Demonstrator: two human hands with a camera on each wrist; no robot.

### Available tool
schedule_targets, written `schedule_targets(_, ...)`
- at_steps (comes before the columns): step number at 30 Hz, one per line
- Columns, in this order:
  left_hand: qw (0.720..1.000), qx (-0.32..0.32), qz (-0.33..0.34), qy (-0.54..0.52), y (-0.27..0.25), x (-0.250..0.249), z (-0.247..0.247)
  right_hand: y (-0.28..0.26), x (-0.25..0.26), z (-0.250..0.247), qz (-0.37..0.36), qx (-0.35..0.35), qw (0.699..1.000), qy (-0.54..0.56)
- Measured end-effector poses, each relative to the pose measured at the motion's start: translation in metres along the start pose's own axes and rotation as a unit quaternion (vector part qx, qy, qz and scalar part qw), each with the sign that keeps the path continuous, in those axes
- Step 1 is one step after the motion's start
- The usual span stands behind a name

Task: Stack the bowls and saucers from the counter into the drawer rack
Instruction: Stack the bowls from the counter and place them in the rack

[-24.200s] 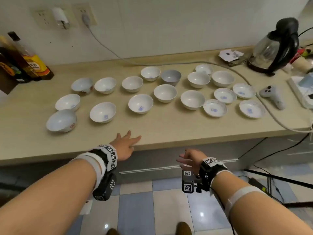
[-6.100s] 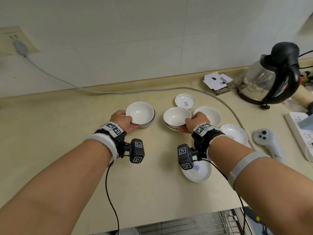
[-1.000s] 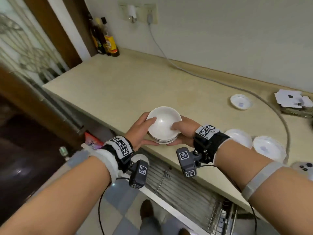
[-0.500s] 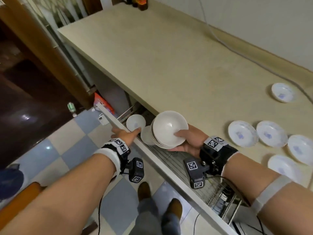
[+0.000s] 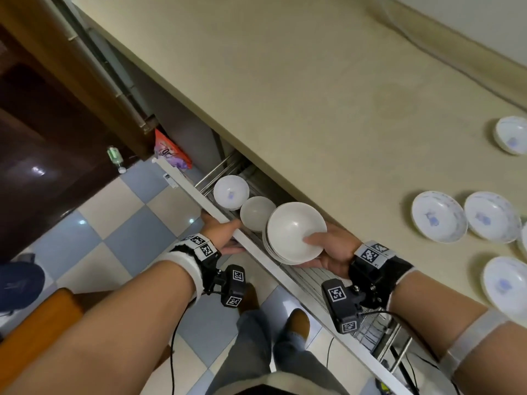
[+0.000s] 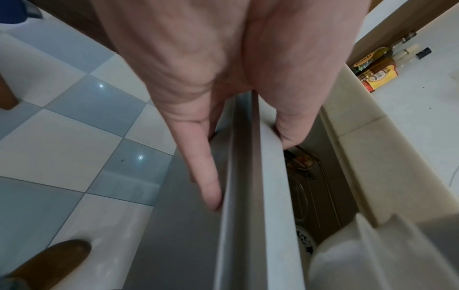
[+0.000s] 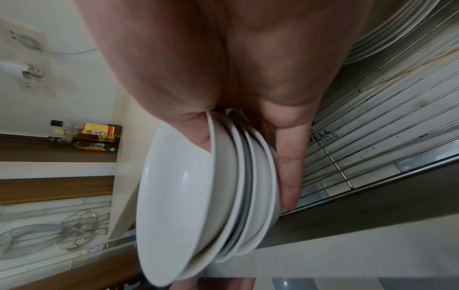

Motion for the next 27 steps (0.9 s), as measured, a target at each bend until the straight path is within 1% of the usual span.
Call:
schedule_targets(8, 1.000, -0.013, -0.005, 0.000, 0.003, 0.015, -0.018, 0.044, -0.026, -0.009, 0.084, -0.033, 0.996, -0.010)
schedule_targets(11, 1.000, -0.012, 0.006, 0.011, 0.006, 0.018, -0.023, 0.067, -0.044, -0.016, 0.117, -0.061, 0.991, -0.023)
schedule_targets(16, 0.999, -0.014, 0.022, 0.022, 0.013, 0.024, -0.029, 0.108, -0.077, -0.023, 0.153, -0.084, 0.984, -0.039)
schedule_targets(19, 0.999, -0.016, 0.035, 0.023, 0.016, 0.028, -0.029, 0.128, -0.092, -0.023, 0.153, -0.089, 0.983, -0.043)
schedule_targets(22, 0.998, -0.018, 0.051, 0.028, 0.013, 0.027, -0.028, 0.145, -0.100, -0.024, 0.132, -0.096, 0.986, -0.043)
schedule_targets(27, 0.997, -0.020, 0.064, 0.041, 0.008, 0.026, -0.026, 0.161, -0.111, -0.027, 0.122, -0.088, 0.989, -0.008)
Point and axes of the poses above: each hand's wrist, its own y-axis towards the middle knuckle, its own z-axis out of the palm, x = y × z, the point moved 2 cm from there along y, towards the middle knuckle, and after that the axes turned 9 degrees about -y, right-handed, at the moved point
